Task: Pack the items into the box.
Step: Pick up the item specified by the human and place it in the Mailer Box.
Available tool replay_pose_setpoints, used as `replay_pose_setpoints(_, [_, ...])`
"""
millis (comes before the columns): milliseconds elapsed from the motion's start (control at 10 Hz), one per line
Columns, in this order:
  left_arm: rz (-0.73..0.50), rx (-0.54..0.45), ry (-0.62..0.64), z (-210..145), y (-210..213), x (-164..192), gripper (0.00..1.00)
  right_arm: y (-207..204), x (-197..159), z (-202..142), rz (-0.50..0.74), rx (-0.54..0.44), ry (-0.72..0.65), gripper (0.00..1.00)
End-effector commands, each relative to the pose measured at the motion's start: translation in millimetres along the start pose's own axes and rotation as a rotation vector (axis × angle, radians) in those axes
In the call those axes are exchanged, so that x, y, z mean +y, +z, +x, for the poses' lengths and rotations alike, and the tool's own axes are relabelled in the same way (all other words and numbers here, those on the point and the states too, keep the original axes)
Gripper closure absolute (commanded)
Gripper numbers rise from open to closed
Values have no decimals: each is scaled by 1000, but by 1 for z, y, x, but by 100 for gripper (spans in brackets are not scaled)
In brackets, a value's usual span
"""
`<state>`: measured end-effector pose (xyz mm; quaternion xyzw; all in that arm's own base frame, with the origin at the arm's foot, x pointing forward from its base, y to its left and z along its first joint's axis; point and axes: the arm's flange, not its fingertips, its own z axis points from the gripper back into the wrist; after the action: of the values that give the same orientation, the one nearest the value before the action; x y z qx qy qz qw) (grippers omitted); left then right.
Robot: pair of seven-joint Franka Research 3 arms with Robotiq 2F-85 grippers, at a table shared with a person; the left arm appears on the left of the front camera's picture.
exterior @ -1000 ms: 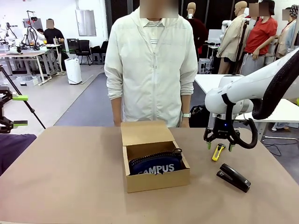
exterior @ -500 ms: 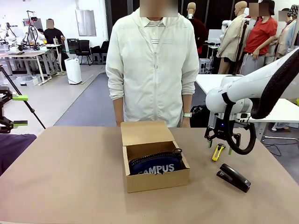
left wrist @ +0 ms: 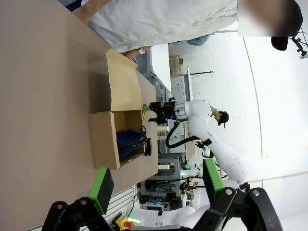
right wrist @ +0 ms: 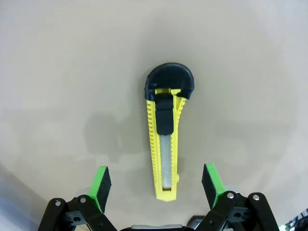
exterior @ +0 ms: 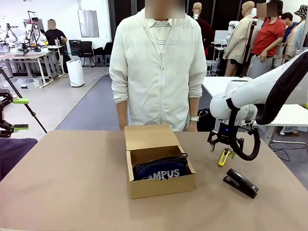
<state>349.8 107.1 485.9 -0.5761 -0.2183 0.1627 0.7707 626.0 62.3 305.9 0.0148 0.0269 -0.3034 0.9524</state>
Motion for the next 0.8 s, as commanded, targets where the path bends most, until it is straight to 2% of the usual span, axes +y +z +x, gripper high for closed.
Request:
replay_pose_setpoints(0, [-2,11,4,1,3,-2,3,-13,-1,6,8,-12,3,0])
replay_pose_setpoints(700, [-2,11,4,1,3,-2,3,-10,-5,6,-4,-27,-9,0])
